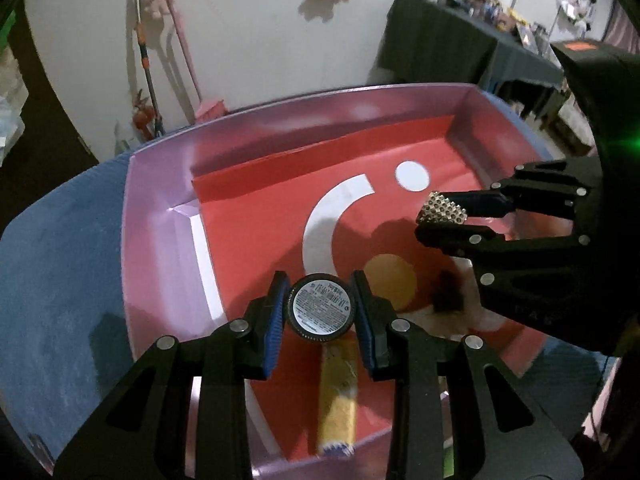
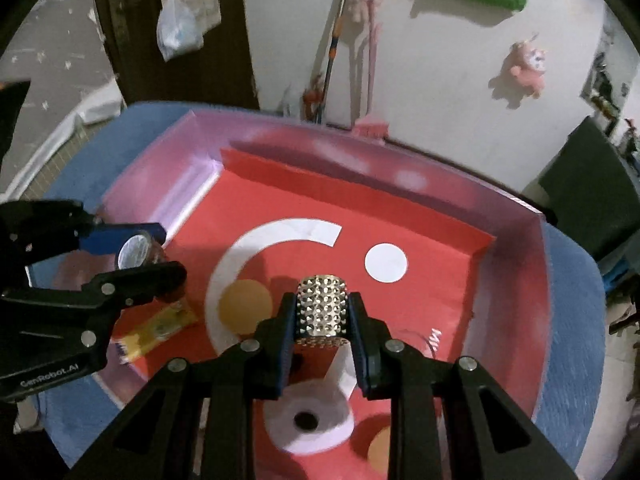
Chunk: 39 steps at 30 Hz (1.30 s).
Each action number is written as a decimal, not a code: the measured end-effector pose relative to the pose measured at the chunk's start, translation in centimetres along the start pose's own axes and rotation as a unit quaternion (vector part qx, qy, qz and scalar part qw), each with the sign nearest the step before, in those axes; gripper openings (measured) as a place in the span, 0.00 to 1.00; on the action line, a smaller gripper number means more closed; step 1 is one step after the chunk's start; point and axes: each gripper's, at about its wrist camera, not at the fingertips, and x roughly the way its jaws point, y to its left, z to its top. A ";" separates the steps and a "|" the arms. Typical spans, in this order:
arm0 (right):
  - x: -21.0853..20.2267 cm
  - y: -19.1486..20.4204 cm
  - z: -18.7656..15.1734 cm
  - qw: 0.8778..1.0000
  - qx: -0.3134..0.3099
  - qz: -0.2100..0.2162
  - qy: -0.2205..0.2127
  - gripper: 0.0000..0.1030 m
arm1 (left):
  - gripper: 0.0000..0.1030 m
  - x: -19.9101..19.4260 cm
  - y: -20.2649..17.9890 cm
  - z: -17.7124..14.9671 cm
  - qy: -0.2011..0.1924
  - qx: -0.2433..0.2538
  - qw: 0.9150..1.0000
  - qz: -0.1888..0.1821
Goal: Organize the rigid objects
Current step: 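Carry the dark jar and studded roller with both tools into the pink box, then lower the jar and roller onto the box floor and open both tools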
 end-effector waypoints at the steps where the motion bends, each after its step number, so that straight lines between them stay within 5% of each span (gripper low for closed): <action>1: 0.5 -0.1 0.2 1.000 -0.003 -0.002 0.008 0.26 | 0.28 0.2 0.0 0.1 0.002 0.004 1.000 0.006; 14: 2.2 -0.8 1.4 1.000 0.001 -0.003 0.027 0.26 | 0.28 0.2 0.5 2.0 -0.023 0.011 0.999 0.024; 39: 3.2 0.4 0.8 0.999 -0.013 -0.014 0.051 0.26 | 0.28 0.9 -0.1 -1.5 0.043 -0.020 0.999 0.011</action>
